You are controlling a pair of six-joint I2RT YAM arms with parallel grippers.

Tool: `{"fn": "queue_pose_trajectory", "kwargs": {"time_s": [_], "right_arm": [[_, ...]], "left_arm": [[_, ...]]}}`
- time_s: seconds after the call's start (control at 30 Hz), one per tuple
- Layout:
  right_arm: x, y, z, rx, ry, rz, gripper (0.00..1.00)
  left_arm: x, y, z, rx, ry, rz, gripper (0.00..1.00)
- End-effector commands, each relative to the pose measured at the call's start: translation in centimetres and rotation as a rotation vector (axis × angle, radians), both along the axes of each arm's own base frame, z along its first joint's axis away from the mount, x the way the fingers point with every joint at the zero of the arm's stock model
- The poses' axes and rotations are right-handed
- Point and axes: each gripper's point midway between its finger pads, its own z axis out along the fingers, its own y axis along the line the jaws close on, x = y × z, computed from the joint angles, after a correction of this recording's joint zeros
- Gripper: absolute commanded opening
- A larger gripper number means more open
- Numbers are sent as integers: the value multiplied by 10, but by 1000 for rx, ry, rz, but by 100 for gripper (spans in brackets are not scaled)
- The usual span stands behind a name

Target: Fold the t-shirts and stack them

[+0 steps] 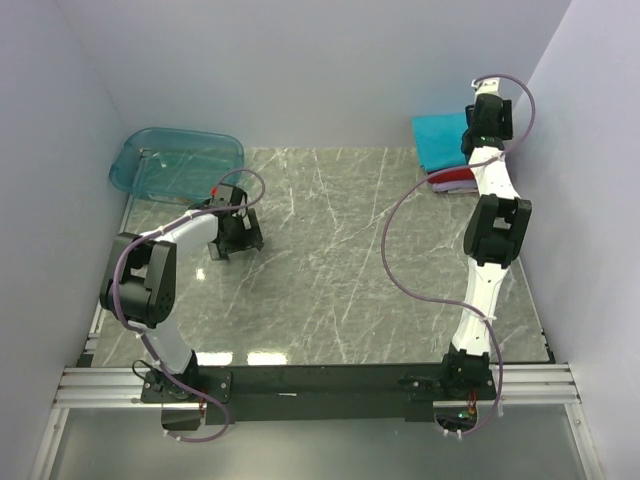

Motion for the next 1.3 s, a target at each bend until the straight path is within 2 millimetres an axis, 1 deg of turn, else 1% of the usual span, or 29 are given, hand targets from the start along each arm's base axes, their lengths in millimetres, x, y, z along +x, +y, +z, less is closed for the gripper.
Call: {"fn": "queue_pose_trajectory", "kwargs": {"time_s": [0.0, 0.03, 0.1, 0.17, 0.2, 0.23, 0.3, 0.33, 0.4, 0.43, 0.47, 0.5, 0.53, 0.57, 0.6, 0.63, 0.7, 0.73, 0.8, 0.83, 0.9, 0.97, 1.0, 1.03, 1.07, 1.1, 1.13, 1.23, 1.27], "right_arm": [[-20, -17, 64, 16, -160, -127, 72], [-24, -11, 76, 60, -193, -114, 73], [-27, 7, 80, 131, -196, -47, 73], [-44, 22, 99, 202, -247, -30, 74], [-51, 27, 106, 227, -265, -24, 75], [-65, 37, 117, 284, -297, -9, 76], [-83, 47, 126, 344, -313, -2, 77], [-100, 55, 138, 392, -342, 6, 78], [-122, 62, 141, 451, -347, 1, 78], [-142, 69, 153, 494, -375, -1, 78], [-154, 76, 151, 524, -357, 9, 79], [-178, 82, 176, 539, -408, 25, 79], [-190, 88, 164, 582, -391, 16, 79], [-205, 93, 162, 607, -381, 14, 79], [-218, 99, 165, 639, -389, 28, 79], [-244, 106, 178, 669, -432, 37, 79], [-272, 116, 181, 707, -441, 47, 79], [-297, 120, 189, 718, -482, 60, 79], [-330, 132, 194, 742, -526, 99, 79], [-340, 136, 195, 754, -542, 116, 79], [-369, 144, 188, 771, -582, 134, 79], [-387, 151, 182, 765, -610, 142, 79], [-402, 153, 176, 760, -635, 147, 81], [-409, 150, 174, 740, -652, 129, 81], [-415, 159, 168, 737, -627, 165, 81], [-425, 160, 162, 716, -633, 181, 83], [-430, 160, 156, 697, -629, 186, 86], [-450, 159, 142, 681, -677, 211, 87], [-453, 160, 141, 679, -698, 228, 87]], "left_arm": [[10, 1, 19, 17, -69, -10, 98], [10, 1, 21, 18, -75, -8, 98], [13, 2, 32, 16, -108, -4, 98], [14, 3, 41, 19, -131, 1, 99], [15, 4, 52, 18, -162, 6, 99], [16, 7, 57, 28, -181, 17, 99], [15, 11, 68, 37, -214, 35, 99], [16, 17, 82, 51, -258, 56, 99], [14, 22, 95, 62, -298, 76, 99], [13, 25, 110, 62, -342, 88, 99], [13, 31, 119, 81, -369, 110, 99], [10, 34, 136, 76, -411, 124, 99], [6, 38, 143, 85, -421, 137, 99], [4, 43, 154, 97, -447, 157, 99], [-2, 47, 173, 90, -492, 177, 99], [-6, 51, 182, 92, -513, 188, 100], [-17, 64, 203, 125, -549, 236, 100], [-26, 70, 221, 120, -597, 259, 99], [-45, 85, 248, 135, -659, 323, 99], [-52, 90, 257, 136, -680, 342, 99], [-74, 104, 280, 130, -745, 412, 99], [-89, 113, 291, 111, -790, 470, 99], [-105, 119, 301, 91, -834, 498, 99], [-113, 126, 298, 99, -847, 530, 100], [-120, 129, 298, 90, -863, 551, 99], [-134, 134, 305, 51, -916, 584, 99], [-138, 137, 295, 52, -920, 597, 100], [-154, 141, 294, 2, -992, 623, 99], [-154, 141, 281, 8, -981, 618, 100]]}}
